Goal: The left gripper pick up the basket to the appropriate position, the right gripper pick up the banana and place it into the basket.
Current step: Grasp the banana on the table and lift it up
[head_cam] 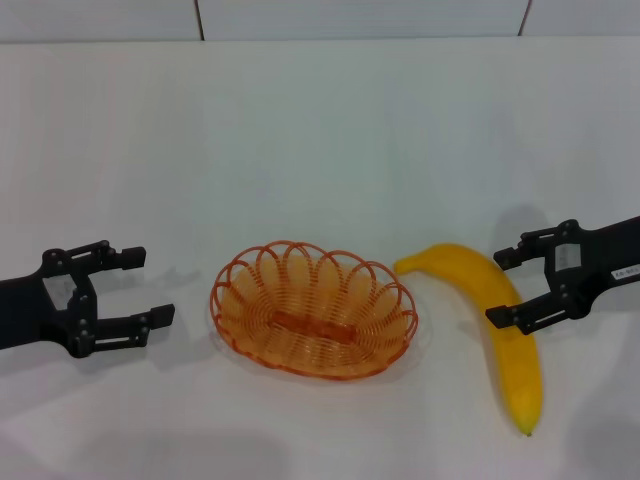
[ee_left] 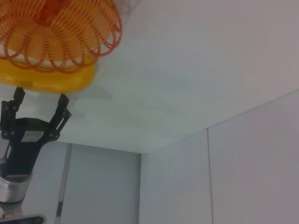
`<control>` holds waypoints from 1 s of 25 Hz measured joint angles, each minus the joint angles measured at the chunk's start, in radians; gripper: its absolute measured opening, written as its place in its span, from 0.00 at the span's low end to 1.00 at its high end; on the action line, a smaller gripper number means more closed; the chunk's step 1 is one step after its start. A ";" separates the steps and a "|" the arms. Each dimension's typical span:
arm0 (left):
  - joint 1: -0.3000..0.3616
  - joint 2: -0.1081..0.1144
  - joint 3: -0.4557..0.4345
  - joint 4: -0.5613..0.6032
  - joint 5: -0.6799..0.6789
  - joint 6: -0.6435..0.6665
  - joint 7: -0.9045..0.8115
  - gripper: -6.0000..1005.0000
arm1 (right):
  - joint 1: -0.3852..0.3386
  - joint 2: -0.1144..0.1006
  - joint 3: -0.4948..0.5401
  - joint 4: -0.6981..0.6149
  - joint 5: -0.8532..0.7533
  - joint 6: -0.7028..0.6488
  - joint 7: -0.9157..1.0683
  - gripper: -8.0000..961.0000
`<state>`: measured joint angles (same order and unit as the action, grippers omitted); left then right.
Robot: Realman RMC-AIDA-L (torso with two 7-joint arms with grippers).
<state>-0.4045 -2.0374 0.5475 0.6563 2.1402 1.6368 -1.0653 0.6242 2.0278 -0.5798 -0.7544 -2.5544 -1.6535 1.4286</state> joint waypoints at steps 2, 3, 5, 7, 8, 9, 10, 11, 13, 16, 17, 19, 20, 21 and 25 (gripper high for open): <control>0.000 0.000 0.000 0.000 -0.001 0.000 -0.001 0.84 | 0.000 0.000 0.000 0.010 -0.002 0.011 0.001 0.92; 0.000 0.000 0.000 0.000 -0.002 0.000 -0.001 0.84 | 0.000 0.000 0.000 0.013 -0.003 0.014 0.001 0.92; 0.000 0.000 0.000 0.000 -0.003 0.000 -0.001 0.84 | 0.000 0.000 0.000 0.015 -0.004 0.015 0.001 0.92; -0.001 0.000 0.000 0.000 -0.003 0.000 -0.001 0.84 | 0.000 0.000 0.000 0.015 -0.005 0.015 0.002 0.92; -0.001 0.000 0.000 0.000 -0.003 0.000 -0.001 0.84 | 0.001 0.000 0.000 0.015 -0.005 0.014 0.002 0.92; -0.001 0.000 0.000 0.000 -0.003 0.000 -0.001 0.84 | 0.003 0.000 0.000 0.016 -0.005 0.013 0.002 0.92; -0.001 0.000 0.000 0.000 -0.003 0.000 -0.001 0.84 | 0.005 0.000 0.000 0.019 -0.005 0.013 0.002 0.92; -0.001 0.000 0.000 0.000 -0.003 0.000 -0.001 0.84 | 0.008 0.000 0.000 0.023 -0.005 0.013 0.002 0.92; -0.001 0.000 0.000 0.000 -0.003 0.000 -0.001 0.84 | 0.012 0.000 0.000 0.032 -0.006 0.013 0.003 0.92; -0.001 0.000 0.000 0.000 -0.003 0.000 -0.001 0.84 | 0.013 -0.001 0.000 0.038 -0.008 0.014 0.006 0.92; -0.001 0.000 0.000 0.000 -0.003 0.000 -0.001 0.84 | 0.013 -0.001 0.000 0.038 -0.008 0.015 0.008 0.92; -0.001 0.000 0.000 0.000 -0.003 0.000 -0.002 0.84 | 0.013 -0.001 0.000 0.038 -0.009 0.018 0.012 0.92; -0.001 0.000 0.000 0.000 -0.003 0.000 -0.002 0.84 | 0.013 -0.001 0.000 0.038 -0.009 0.024 0.012 0.92; 0.000 0.000 0.000 0.000 -0.003 0.000 -0.002 0.84 | 0.013 -0.001 0.000 0.038 -0.009 0.030 0.012 0.92; 0.001 0.000 0.000 0.000 -0.001 0.000 -0.003 0.84 | 0.013 -0.002 0.000 0.040 -0.009 0.062 0.014 0.92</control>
<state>-0.4037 -2.0370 0.5476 0.6566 2.1390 1.6368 -1.0686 0.6370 2.0263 -0.5799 -0.7143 -2.5634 -1.5919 1.4423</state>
